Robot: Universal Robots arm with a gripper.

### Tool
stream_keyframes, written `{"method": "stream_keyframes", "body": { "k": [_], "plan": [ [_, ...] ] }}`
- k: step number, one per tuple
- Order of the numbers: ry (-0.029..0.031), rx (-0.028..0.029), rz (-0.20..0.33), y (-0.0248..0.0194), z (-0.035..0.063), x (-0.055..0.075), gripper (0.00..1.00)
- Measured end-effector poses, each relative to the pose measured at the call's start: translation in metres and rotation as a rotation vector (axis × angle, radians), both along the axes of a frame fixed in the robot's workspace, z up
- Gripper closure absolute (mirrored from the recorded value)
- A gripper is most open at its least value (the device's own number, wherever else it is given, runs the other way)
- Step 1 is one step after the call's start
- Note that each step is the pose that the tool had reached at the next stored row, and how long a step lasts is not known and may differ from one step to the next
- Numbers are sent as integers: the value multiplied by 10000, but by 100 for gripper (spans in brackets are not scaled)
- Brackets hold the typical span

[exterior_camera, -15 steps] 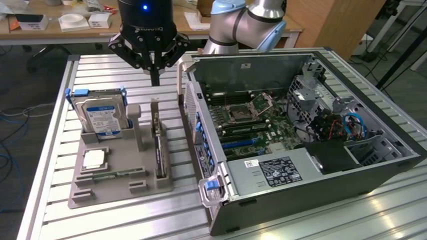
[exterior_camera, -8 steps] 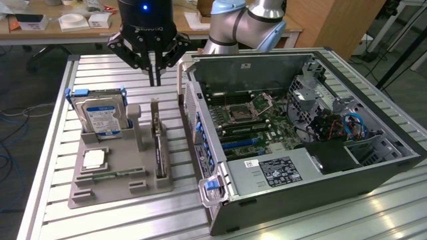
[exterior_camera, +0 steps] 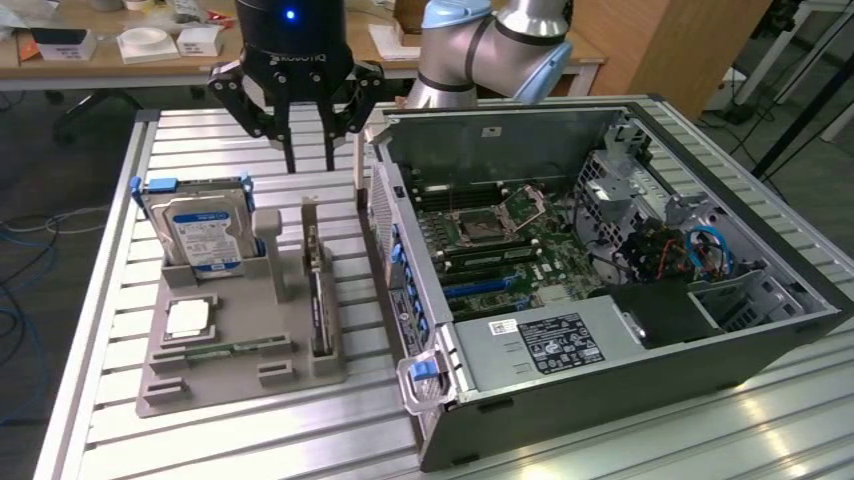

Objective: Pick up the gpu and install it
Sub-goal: 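Pick up the gpu and move the gpu toward the slot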

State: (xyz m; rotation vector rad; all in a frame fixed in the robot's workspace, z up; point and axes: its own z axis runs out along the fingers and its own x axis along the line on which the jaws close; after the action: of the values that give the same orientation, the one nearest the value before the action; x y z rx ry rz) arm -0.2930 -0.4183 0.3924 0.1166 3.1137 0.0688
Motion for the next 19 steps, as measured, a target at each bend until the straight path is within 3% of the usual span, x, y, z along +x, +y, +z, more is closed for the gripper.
{"method": "stream_keyframes", "body": {
  "k": [19],
  "plan": [
    [0, -2, 0, 0, -18, 0, 58]
  ]
}}
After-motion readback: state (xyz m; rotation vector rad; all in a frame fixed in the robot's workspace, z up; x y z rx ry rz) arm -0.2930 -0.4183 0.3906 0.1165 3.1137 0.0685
